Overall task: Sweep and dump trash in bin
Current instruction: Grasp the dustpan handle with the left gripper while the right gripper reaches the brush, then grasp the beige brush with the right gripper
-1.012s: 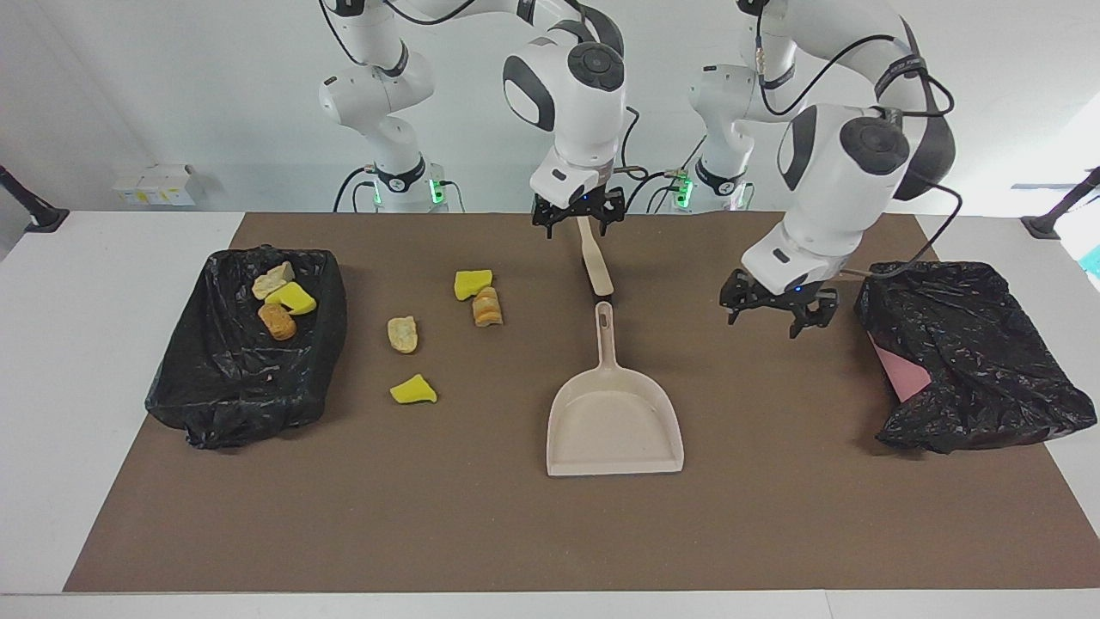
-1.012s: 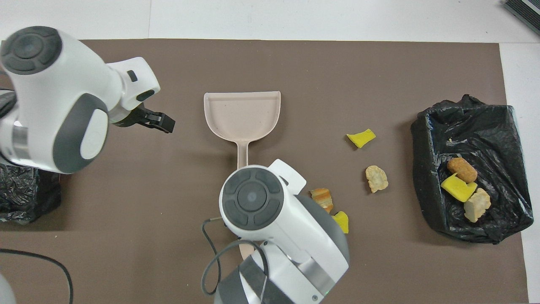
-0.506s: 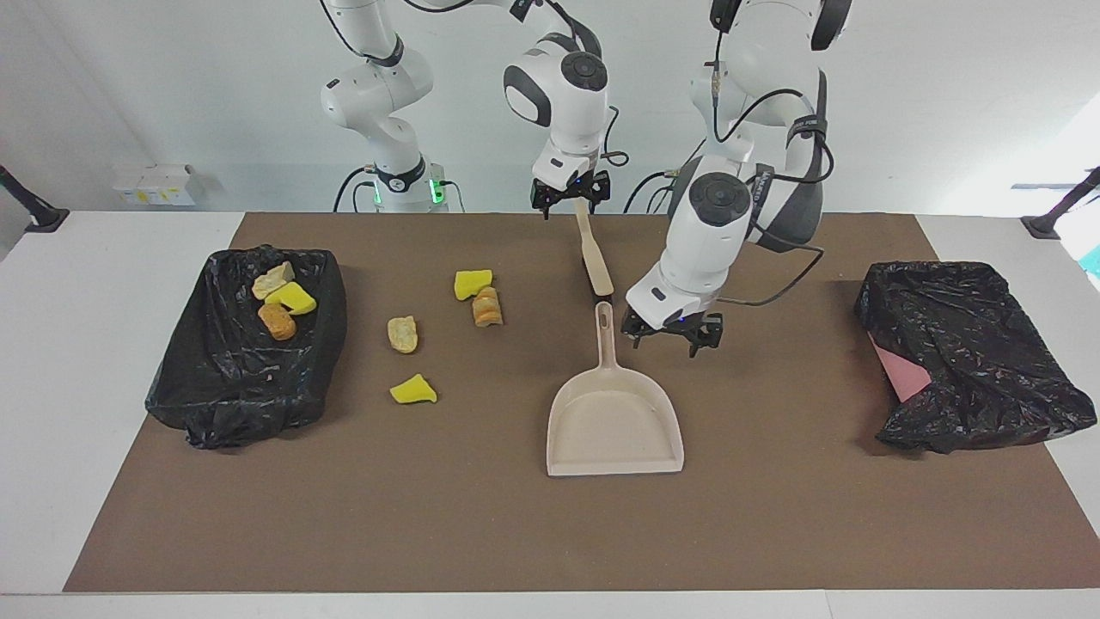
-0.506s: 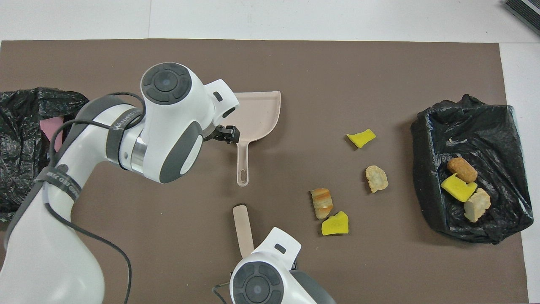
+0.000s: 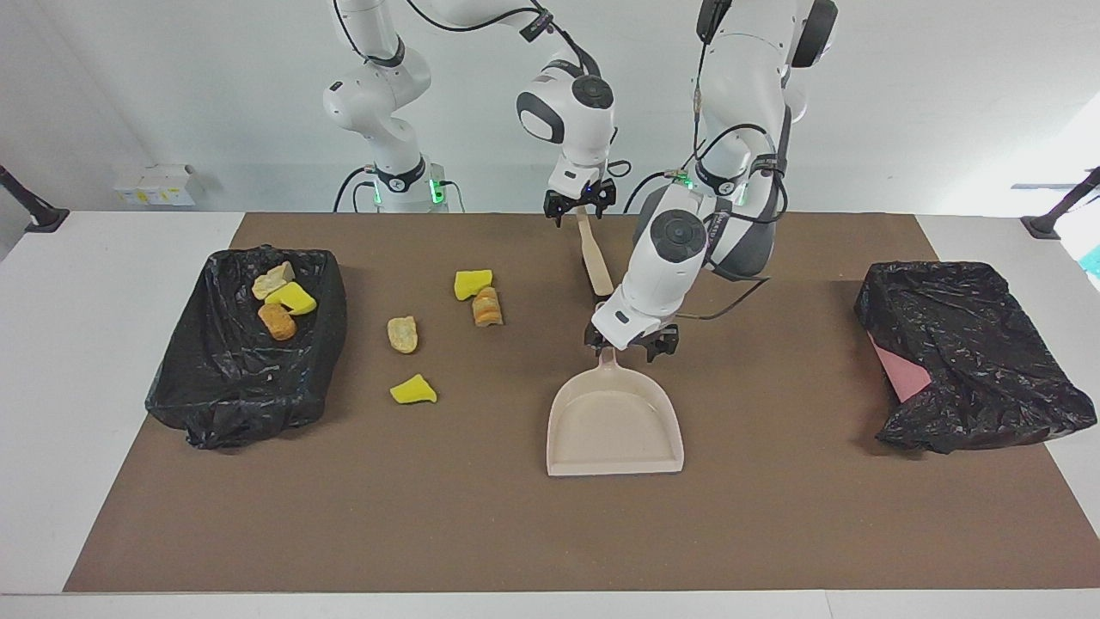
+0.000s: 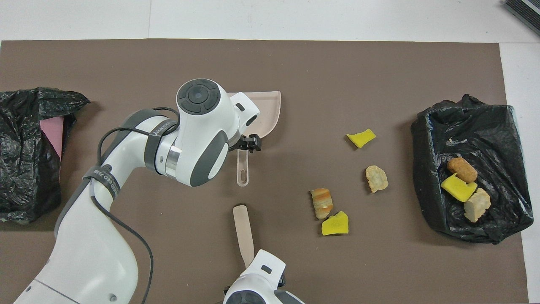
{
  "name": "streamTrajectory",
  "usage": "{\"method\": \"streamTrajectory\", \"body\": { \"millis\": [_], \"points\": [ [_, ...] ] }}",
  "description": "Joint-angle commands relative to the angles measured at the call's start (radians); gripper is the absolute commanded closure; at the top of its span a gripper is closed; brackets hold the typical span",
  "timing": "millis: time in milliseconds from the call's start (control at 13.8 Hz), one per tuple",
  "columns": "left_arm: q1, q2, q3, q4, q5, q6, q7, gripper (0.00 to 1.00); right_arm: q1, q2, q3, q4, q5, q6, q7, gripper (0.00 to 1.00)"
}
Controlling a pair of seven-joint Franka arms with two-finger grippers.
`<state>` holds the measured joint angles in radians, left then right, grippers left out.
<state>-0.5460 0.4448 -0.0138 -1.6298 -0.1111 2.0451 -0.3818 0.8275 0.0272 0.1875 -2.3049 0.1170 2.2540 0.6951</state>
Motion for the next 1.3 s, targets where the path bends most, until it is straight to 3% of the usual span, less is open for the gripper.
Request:
{"method": "streamTrajectory", "body": {
  "millis": [0, 72, 145, 217, 289, 434, 578, 795, 1012, 1157, 1229],
  "points": [
    [-0.045, 0.000, 0.018, -0.015, -0.010, 0.015, -0.048, 0.18, 0.004, -0.015, -0.003, -0.013, 0.029, 0.018, 0.004, 0.17],
    [-0.049, -0.003, 0.018, -0.039, -0.010, 0.023, -0.048, 0.26, 0.005, -0.015, -0.003, -0.013, 0.029, 0.016, 0.004, 0.29],
    [-0.060, -0.009, 0.018, -0.056, -0.010, 0.026, -0.049, 0.44, 0.005, -0.015, -0.003, -0.013, 0.029, 0.015, 0.003, 0.41],
    [-0.058, -0.012, 0.020, -0.058, -0.010, 0.020, -0.049, 0.77, 0.005, -0.015, -0.002, -0.008, 0.029, 0.006, 0.003, 0.51],
    [-0.058, -0.014, 0.020, -0.056, -0.010, 0.011, -0.052, 1.00, 0.007, -0.012, -0.003, -0.005, 0.029, 0.006, 0.003, 0.55],
    [-0.043, -0.020, 0.021, -0.045, -0.010, 0.006, -0.058, 1.00, 0.010, -0.012, -0.003, -0.004, 0.029, 0.004, 0.001, 0.71],
    [-0.040, -0.035, 0.031, -0.042, -0.009, 0.004, -0.060, 1.00, 0.012, -0.012, -0.003, -0.002, 0.029, 0.004, 0.003, 1.00],
    [-0.040, -0.049, 0.031, -0.080, -0.009, 0.026, -0.061, 1.00, 0.002, -0.033, -0.006, -0.001, 0.027, 0.002, 0.017, 1.00],
    [-0.038, -0.061, 0.029, -0.156, -0.010, 0.104, -0.063, 0.68, -0.028, -0.093, -0.010, -0.001, 0.026, -0.040, 0.018, 1.00],
    [-0.035, -0.061, 0.031, -0.145, -0.010, 0.098, -0.063, 0.67, -0.045, -0.154, -0.011, -0.002, 0.007, -0.114, 0.035, 1.00],
    [-0.035, -0.063, 0.031, -0.144, -0.010, 0.096, -0.065, 0.61, -0.062, -0.182, -0.011, -0.002, 0.000, -0.155, 0.053, 1.00]
  ]
}}
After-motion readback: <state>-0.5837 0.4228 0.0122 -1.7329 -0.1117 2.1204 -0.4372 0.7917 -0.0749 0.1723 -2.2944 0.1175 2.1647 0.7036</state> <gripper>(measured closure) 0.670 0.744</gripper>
